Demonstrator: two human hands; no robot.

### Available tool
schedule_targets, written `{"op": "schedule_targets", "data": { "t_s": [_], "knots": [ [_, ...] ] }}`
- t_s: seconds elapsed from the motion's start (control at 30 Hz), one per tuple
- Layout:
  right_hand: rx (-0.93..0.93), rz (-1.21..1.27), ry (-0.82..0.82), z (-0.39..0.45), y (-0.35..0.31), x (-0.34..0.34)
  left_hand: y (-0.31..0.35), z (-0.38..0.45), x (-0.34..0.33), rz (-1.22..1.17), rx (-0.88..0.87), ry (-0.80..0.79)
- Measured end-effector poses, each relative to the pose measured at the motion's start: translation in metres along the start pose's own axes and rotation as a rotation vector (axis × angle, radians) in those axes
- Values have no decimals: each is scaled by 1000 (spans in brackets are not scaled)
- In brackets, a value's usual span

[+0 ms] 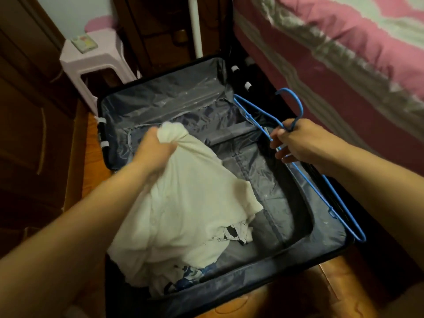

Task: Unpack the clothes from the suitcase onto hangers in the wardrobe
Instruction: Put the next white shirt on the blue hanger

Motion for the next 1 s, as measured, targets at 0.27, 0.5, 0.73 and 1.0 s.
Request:
{"op": "schedule_targets", "data": {
  "t_s": [0.27,0.5,0.73,1.0],
  "knots": [
    [48,158,-32,4,-47,0,181,-47,124,-408,-384,-338],
    [-19,116,-41,12,-31,-5,6,-157,1,454,-55,-1145],
    [-94,-79,-105,13,8,-39,-175,-223,-64,1231,-35,-1383],
    [-131,-136,-166,9,26,-56,-134,-179,-84,1187,-603,-757]
  ]
}}
Point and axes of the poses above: each hand's wrist, its own z-axis towards the middle knuckle, its own x-axis out of the back of the hand, y = z × x, the point moved 8 cm from there along z, towards the middle knuckle, and after that the axes turned 4 degrees about -x, right-handed, at the moved point
